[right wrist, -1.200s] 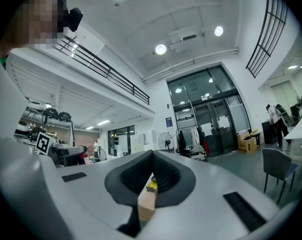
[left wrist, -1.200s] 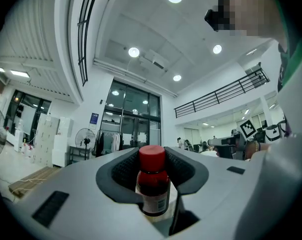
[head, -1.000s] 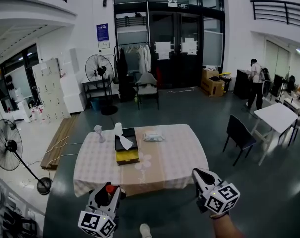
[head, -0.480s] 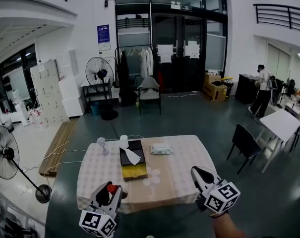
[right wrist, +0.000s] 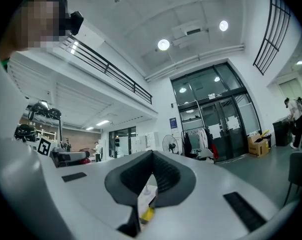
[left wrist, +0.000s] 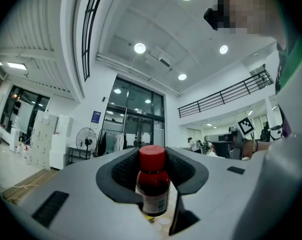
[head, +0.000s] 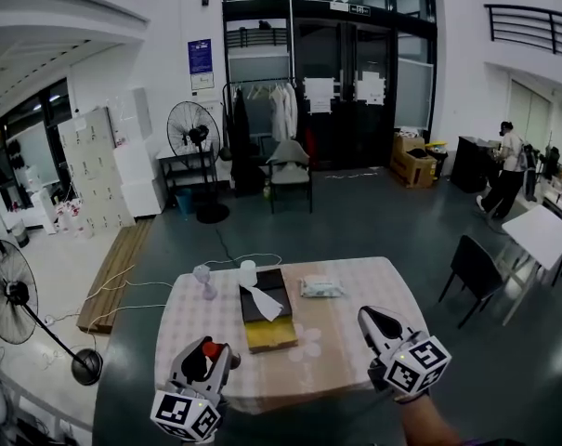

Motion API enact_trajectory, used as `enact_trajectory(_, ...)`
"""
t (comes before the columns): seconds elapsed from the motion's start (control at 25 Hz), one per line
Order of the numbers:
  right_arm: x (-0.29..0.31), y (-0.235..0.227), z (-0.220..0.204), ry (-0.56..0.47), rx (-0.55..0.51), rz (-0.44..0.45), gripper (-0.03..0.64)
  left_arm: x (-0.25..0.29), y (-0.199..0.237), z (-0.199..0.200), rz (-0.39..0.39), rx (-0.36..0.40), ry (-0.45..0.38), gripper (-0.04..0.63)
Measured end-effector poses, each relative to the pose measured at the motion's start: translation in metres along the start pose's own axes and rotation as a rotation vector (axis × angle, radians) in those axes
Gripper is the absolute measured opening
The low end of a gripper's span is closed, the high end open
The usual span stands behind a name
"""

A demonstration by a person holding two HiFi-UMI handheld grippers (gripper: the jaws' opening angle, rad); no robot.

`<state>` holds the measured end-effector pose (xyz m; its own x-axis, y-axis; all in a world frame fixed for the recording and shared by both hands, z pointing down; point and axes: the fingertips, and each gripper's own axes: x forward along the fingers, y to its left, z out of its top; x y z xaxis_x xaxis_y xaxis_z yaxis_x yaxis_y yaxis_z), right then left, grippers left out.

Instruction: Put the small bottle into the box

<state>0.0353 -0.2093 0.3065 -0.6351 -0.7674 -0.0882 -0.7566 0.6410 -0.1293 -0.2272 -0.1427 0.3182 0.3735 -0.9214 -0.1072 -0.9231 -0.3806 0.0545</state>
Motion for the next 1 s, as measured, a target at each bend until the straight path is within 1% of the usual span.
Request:
enact_trajectory(0.16, 0.026, -0.002, -0.007, -0.006, 0.006, -0.004, 0.006, 0.015, 0.019, -0.007, -0.018, 0.003, 0.009, 0.17)
enact_trajectory(0.28, 0.039, -0.005, -0.016, 0.008, 0.014, -0.006, 0.006, 0.026, 0.03, -0.014, -0.026, -0.002, 0.016, 0.17)
enact_trajectory(0.56, 0.051, -0.003, -0.034, 0.043, 0.004, -0.004, 0.006, 0.036, 0.046, -0.035, -0.03, -0.043, 0.023, 0.17)
enact_trajectory(0.68, 0.058, -0.008, -0.04, 0.049, -0.006, 0.006, 0.006, 0.042, 0.048, -0.039, -0.025, -0.035, 0.027, 0.17)
enact_trajectory(0.88, 0.078, -0.015, -0.043, 0.044, 0.006, 0.035, 0.006, 0.055, 0.05, -0.045, -0.017, -0.017, 0.044, 0.17)
enact_trajectory(1.0, 0.092, -0.02, -0.05, 0.045, 0.01, 0.067, 0.006, 0.068, 0.05, -0.056, -0.016, 0.019, 0.067, 0.17)
